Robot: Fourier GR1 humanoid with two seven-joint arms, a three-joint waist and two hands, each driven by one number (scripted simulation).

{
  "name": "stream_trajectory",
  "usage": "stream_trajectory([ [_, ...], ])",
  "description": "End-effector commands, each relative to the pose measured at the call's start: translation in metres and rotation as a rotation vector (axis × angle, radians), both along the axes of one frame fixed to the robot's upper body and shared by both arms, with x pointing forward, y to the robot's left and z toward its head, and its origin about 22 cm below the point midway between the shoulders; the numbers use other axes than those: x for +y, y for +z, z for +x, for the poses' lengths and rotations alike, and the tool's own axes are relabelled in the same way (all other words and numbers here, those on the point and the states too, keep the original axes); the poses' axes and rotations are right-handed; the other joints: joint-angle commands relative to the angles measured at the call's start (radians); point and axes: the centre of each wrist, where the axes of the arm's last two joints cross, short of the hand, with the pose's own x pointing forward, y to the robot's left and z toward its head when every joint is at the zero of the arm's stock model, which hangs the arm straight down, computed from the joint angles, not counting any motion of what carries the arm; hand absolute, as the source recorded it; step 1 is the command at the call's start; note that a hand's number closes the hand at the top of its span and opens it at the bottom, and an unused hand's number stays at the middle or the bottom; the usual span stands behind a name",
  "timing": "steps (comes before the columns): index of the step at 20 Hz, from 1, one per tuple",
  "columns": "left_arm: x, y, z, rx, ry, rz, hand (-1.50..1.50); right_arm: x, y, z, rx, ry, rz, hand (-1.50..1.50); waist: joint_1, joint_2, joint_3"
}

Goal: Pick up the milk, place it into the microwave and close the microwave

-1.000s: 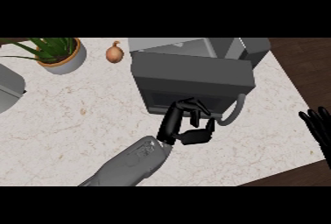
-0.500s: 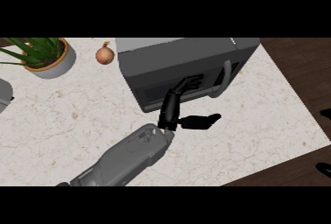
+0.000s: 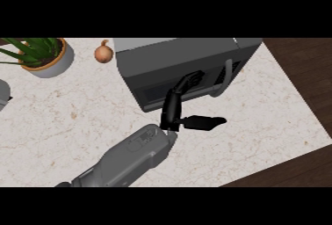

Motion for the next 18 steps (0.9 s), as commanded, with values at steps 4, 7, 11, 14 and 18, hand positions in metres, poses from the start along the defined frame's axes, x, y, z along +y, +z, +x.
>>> stream_trajectory([
  [4, 0.002, 0.017, 0.023, -0.024, 0.090, -0.032, -1.50, -0.003, 0.011, 0.008, -0.032, -0.024, -0.026, 1.50, 0.008, 0.015, 0.001],
  [7, 0.001, 0.019, 0.025, -0.023, 0.089, -0.041, -1.50, 0.000, 0.017, 0.011, -0.045, -0.019, -0.026, 1.50, 0.004, 0.016, 0.000],
  [11, 0.003, 0.015, 0.024, -0.017, 0.093, -0.054, -1.50, -0.001, 0.020, 0.015, -0.051, -0.031, -0.029, 1.50, 0.006, 0.021, 0.000],
  [14, 0.000, 0.017, 0.024, -0.037, 0.088, -0.042, -1.50, 0.000, 0.023, 0.019, -0.057, -0.021, -0.029, 1.50, 0.007, 0.020, 0.002],
  [18, -0.001, 0.015, 0.022, -0.048, 0.071, -0.045, -1.50, 0.014, -0.033, 0.028, 0.131, 0.127, 0.280, -1.50, 0.018, 0.032, 0.007],
])
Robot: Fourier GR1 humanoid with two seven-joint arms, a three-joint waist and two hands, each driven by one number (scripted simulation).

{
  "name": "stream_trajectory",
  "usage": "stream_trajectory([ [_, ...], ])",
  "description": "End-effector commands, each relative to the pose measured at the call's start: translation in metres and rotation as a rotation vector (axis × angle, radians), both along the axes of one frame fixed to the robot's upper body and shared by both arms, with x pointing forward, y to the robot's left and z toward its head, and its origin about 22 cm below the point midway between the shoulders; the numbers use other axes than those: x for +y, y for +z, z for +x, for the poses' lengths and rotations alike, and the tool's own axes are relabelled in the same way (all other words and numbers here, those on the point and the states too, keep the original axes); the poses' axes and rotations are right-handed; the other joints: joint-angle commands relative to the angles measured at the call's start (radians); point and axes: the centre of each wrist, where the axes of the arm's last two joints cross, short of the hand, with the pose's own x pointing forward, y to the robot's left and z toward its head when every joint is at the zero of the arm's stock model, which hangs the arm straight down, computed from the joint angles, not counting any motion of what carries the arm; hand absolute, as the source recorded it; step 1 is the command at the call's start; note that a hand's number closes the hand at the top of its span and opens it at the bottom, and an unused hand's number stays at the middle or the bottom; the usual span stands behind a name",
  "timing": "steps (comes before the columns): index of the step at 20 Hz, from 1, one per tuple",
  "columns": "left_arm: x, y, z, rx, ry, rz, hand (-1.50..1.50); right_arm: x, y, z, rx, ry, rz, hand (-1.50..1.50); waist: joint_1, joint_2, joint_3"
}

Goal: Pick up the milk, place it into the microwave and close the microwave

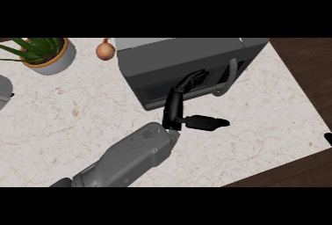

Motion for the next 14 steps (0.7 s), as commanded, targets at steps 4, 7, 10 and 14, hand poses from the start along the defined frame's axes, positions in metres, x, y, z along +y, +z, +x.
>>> stream_trajectory([
  [4, 0.005, 0.011, 0.022, 0.002, 0.091, -0.016, -1.50, 0.001, -0.020, 0.010, 0.111, 0.094, 0.152, -1.50, -0.002, 0.008, -0.002],
  [7, 0.005, 0.011, 0.022, -0.010, 0.094, -0.018, -1.50, -0.003, -0.019, 0.014, 0.122, 0.107, 0.161, -1.50, -0.015, 0.010, -0.003],
  [10, 0.006, 0.010, 0.024, 0.000, 0.092, -0.033, -1.50, -0.008, -0.019, 0.017, 0.137, 0.116, 0.192, -1.50, -0.011, 0.011, -0.003],
  [14, 0.005, 0.012, 0.025, -0.015, 0.093, -0.027, -1.50, -0.012, -0.016, 0.023, 0.154, 0.139, 0.198, -1.50, -0.011, 0.012, -0.002],
])
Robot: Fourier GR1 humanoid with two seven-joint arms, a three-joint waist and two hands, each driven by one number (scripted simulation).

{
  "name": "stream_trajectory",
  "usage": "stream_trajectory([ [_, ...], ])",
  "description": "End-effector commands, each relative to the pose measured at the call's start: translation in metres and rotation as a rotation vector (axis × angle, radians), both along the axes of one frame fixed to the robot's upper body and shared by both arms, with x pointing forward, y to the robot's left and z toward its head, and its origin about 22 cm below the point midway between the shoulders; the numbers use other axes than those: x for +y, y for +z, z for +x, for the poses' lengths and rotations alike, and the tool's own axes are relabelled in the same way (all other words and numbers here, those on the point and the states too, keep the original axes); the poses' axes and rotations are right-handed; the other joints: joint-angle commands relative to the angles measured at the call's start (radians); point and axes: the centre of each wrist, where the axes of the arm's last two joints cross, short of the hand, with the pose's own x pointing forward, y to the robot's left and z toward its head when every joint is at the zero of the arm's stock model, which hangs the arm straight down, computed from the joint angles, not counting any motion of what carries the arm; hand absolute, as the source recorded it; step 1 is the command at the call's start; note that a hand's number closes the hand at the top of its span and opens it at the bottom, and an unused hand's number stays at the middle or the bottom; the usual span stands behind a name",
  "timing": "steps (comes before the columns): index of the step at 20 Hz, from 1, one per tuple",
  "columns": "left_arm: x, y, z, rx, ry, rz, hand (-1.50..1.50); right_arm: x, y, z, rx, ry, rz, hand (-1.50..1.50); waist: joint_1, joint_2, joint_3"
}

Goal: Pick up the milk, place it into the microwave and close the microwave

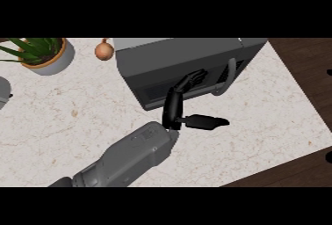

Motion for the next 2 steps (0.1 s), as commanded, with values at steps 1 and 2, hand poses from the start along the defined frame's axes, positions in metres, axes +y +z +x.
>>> stream_trajectory([
  [1, 0.0061, 0.0116, 0.0231, 0.013, 0.097, -0.006, -1.50, -0.0063, 0.0022, 0.0043, 0.019, 0.019, 0.020, -1.50, -0.009, 0.007, -0.002],
  [2, 0.0061, 0.0123, 0.0234, 0.016, 0.105, -0.014, -1.50, -0.0103, -0.0003, 0.0040, 0.028, 0.016, 0.030, -1.50, -0.012, 0.007, -0.001],
])
